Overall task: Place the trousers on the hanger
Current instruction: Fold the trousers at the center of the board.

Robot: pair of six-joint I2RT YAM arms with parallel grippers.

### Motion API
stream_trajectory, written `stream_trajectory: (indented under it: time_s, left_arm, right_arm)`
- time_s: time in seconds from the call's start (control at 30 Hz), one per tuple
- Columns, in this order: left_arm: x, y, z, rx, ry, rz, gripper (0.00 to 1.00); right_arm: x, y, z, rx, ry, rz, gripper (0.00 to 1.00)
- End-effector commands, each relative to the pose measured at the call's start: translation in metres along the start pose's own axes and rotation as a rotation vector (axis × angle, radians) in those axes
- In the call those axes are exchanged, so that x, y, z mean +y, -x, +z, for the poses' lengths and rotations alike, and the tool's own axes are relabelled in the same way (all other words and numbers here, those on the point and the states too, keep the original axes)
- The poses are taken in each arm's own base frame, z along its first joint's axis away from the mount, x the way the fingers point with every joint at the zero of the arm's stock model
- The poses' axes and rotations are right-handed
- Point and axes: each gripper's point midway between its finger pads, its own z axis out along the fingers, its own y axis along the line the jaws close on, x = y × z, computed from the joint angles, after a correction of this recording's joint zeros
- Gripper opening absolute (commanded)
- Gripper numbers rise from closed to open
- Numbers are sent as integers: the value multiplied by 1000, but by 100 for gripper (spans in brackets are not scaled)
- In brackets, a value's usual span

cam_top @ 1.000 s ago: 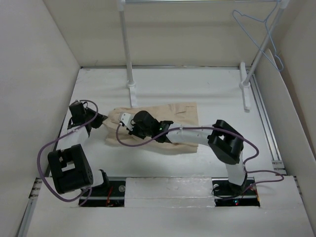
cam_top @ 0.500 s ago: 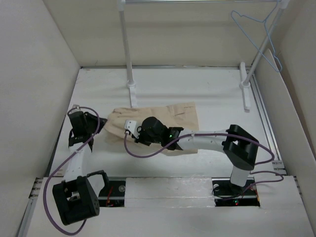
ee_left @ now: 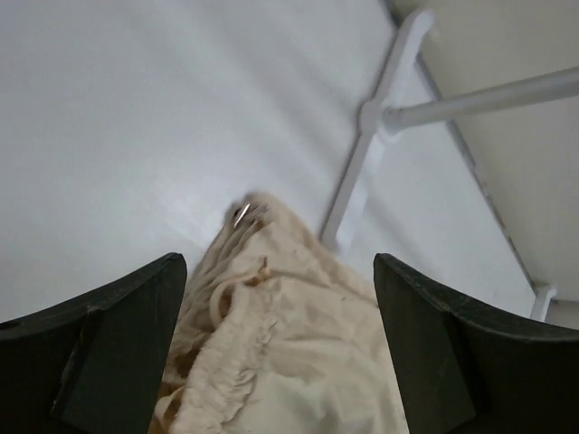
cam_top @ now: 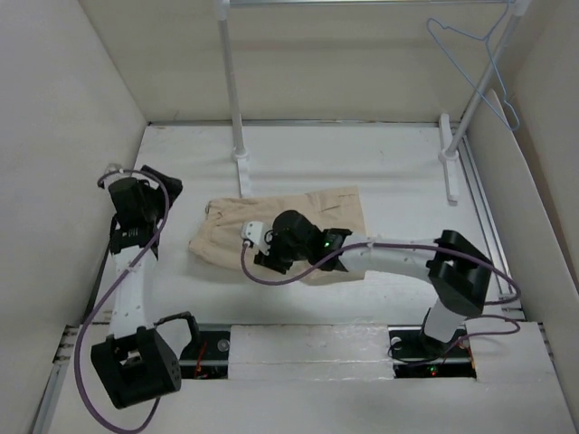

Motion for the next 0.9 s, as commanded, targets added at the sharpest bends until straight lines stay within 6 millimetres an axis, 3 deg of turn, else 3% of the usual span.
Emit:
stream_trajectory:
  time_s: [0.0, 0.03, 0.1, 0.13, 0.17, 0.2, 0.23, 0.33, 0.37, 0.4, 0.5, 0.53, 0.57, 0.6, 0.63, 0.73, 0.83, 0.87]
  left_arm:
    - [-45, 44, -27, -157, -44, 140, 81]
    - [-46, 37, -24, -127, -49, 148, 81]
    - [-46, 11, -12, -13, -93, 135, 80]
    - [-56, -8, -12, 62, -155, 119, 78]
    - [-53, -27, -8, 108, -167, 105, 78]
    - [-62, -36, -7, 115, -212, 96, 77]
    - [-77, -63, -12, 171, -270, 87, 77]
    - [-81, -99, -14, 203, -314, 83, 77]
    - [-80, -127, -17, 253, -325, 101, 77]
    - [-79, -140, -15, 267, -319, 120, 77]
    - [-65, -181, -7, 325, -254, 167, 77]
    - [-57, -186, -2, 333, -228, 156, 77]
    - [-37, -197, 4, 350, -174, 147, 77]
    - [-18, -200, 13, 337, -129, 112, 77]
    - [-20, -192, 17, 315, -136, 83, 77]
    - [-1, -182, 23, 281, -82, 82, 78]
    - [9, -168, 25, 225, -31, 82, 78]
    - [10, -165, 24, 206, -25, 78, 78]
  right_arm:
    - [-47, 35, -57, -138, -75, 27, 51]
    - [-59, 35, -66, -150, -96, 42, 51]
    - [-85, 26, -82, -159, -165, 84, 29]
    - [-112, 12, -91, -152, -228, 148, 7]
    - [-127, 9, -96, -186, -263, 169, 0]
    - [-131, -16, -96, -155, -272, 214, 0]
    - [-155, -27, -105, -173, -330, 269, 0]
    - [-172, -66, -112, -172, -390, 389, 0]
    - [-186, -77, -118, -190, -412, 414, 0]
    - [-189, -89, -119, -176, -416, 448, 0]
    - [-202, -119, -124, -120, -454, 520, 0]
    - [-202, -132, -125, -102, -470, 549, 0]
    - [-206, -139, -127, -94, -487, 566, 0]
    - [-213, -155, -131, -79, -505, 605, 0]
    - [-218, -160, -136, -77, -523, 621, 0]
    - [-226, -184, -139, -64, -533, 669, 9]
    - [-226, -197, -132, -49, -515, 699, 11]
    - [-226, -199, -131, -44, -518, 705, 17]
